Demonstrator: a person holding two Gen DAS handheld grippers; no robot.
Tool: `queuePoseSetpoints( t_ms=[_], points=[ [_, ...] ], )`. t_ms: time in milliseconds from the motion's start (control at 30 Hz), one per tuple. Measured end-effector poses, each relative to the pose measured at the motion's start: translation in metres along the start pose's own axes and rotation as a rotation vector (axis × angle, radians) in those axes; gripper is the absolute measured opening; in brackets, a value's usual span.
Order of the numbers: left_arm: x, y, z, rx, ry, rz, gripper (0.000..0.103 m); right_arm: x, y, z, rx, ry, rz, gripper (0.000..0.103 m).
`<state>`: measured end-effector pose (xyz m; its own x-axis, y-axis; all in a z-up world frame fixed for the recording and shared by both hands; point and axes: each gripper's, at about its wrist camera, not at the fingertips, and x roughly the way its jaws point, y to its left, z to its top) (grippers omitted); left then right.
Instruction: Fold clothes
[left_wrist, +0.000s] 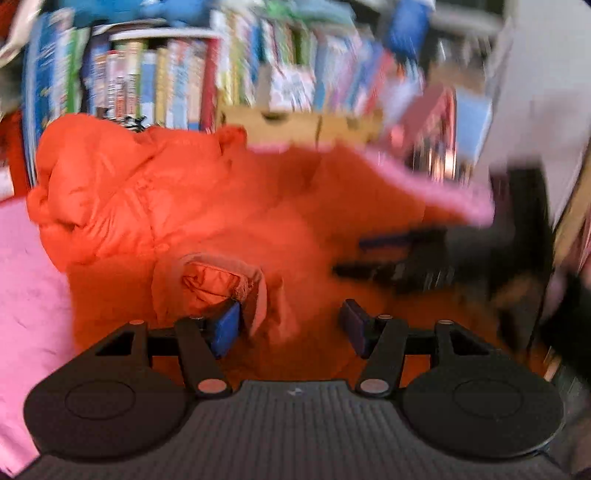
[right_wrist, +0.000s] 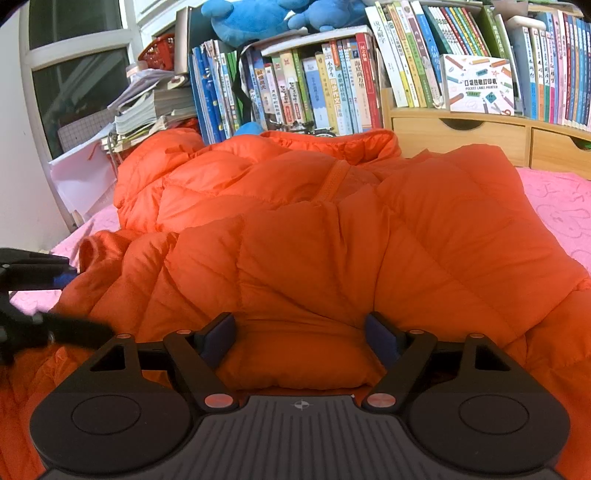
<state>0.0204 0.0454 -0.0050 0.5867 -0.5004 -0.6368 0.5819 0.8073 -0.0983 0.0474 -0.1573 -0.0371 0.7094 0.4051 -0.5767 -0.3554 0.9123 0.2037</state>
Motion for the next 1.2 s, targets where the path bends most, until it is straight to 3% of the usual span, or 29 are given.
queuePoseSetpoints(
  t_ms=[100,367,600,800,967,1200],
  points=[
    [-0.004,-0.002,-0.010,0.053,0.064,-0.028,0.058,0.000,0.001,0.000,-0.002,0.002,0.004,0.080],
    [-0.016,-0.018,-0.022,0.171,0.173,-0.190,0.058,0.001,0.002,0.000,-0.007,0.006,0.011,0.084],
    [-0.045,0.000,-0.040,0.082,0.222,-0.273,0.058,0.000,0.001,0.000,-0.005,0.006,0.015,0.085],
    [-0.046,0.007,-0.031,0.010,0.133,-0.230,0.058,0.001,0.001,0.001,-0.009,0.007,0.014,0.085],
    [-0.020,0.015,-0.015,-0.047,0.082,-0.181,0.060,0.001,0.001,0.001,-0.010,0.007,0.012,0.085],
    [-0.031,0.017,-0.037,0.006,0.158,-0.260,0.061,0.001,0.000,0.000,-0.009,0.005,0.012,0.086]
  ],
)
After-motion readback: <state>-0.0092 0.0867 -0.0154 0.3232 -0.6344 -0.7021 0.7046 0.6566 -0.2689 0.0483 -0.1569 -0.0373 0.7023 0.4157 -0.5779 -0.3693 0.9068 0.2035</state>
